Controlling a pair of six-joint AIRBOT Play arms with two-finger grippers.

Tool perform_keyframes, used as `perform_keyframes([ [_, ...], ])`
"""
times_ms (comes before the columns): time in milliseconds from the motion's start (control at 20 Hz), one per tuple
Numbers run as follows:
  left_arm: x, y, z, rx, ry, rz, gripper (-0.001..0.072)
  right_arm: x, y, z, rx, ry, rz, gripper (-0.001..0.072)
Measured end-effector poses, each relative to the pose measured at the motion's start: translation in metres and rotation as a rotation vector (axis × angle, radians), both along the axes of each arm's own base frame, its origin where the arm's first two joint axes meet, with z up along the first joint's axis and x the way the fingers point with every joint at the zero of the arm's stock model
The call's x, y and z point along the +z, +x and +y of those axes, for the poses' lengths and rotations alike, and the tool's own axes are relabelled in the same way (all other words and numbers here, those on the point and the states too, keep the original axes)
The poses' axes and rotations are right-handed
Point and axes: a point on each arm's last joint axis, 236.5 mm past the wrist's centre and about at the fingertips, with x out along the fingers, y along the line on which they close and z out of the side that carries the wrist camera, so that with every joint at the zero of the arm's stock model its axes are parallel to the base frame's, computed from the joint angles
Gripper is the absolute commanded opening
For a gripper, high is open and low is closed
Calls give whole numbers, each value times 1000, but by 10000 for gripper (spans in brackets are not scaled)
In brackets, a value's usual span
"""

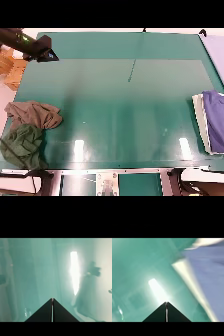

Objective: Fold the shirts.

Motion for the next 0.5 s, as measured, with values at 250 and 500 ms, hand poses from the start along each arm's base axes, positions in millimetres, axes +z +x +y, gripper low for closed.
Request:
perform_keyframes([
  [250,-31,-69,-12,22,-12,16,25,-46,-25,93,200,-13,43,11],
  [500,-67,-127,-14,47,-22,48,26,-98,-70,149,293,-3,35,14],
])
